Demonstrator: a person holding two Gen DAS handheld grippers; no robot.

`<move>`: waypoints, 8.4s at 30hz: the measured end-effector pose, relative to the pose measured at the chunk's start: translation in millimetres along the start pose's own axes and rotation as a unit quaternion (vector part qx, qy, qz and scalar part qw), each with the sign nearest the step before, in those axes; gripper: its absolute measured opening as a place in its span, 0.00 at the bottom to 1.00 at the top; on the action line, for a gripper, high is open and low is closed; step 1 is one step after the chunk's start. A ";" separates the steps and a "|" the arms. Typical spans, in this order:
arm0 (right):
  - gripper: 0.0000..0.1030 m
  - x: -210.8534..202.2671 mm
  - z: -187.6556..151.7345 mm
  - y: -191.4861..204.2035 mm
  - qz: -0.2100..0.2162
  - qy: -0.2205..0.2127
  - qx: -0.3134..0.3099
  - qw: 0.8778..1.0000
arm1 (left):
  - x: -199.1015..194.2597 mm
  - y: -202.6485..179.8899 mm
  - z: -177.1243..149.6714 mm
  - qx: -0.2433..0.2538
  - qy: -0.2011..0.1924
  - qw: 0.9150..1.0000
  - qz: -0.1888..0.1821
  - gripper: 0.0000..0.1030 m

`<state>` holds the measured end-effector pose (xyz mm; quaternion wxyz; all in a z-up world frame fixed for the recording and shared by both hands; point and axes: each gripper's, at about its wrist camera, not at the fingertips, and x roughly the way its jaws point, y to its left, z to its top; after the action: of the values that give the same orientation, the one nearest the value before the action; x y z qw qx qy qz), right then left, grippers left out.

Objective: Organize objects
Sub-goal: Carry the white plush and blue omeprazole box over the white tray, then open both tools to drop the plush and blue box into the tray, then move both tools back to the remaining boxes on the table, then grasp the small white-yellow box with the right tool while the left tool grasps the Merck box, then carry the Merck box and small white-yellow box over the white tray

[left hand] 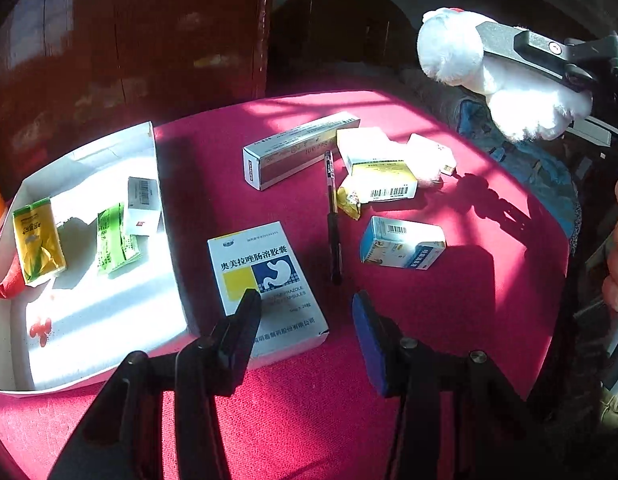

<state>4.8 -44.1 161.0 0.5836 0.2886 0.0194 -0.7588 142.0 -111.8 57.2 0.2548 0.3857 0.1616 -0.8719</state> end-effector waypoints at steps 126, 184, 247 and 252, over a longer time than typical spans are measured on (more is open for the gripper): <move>1.00 149.5 -32.4 142.6 -0.006 0.098 -0.144 0.985 | -68.8 209.4 53.4 -0.187 -0.120 0.957 0.184 1.00; 0.24 45.7 -94.6 -115.8 -0.021 0.115 -0.015 0.993 | 121.0 -55.9 99.4 -0.012 0.063 0.998 -0.024 0.54; 0.24 9.7 -38.3 -10.8 -0.057 0.034 -0.052 0.996 | -53.4 57.6 50.5 -0.105 -0.142 0.984 0.009 0.54; 0.24 16.2 -36.4 -1.8 -0.054 0.038 -0.060 0.996 | -52.6 73.6 45.9 -0.121 -0.142 0.982 0.012 0.54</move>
<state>15.8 -44.3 122.8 0.5572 0.2805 0.1022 -0.7749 187.0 -177.1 120.5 0.3305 0.2265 0.2230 -0.8887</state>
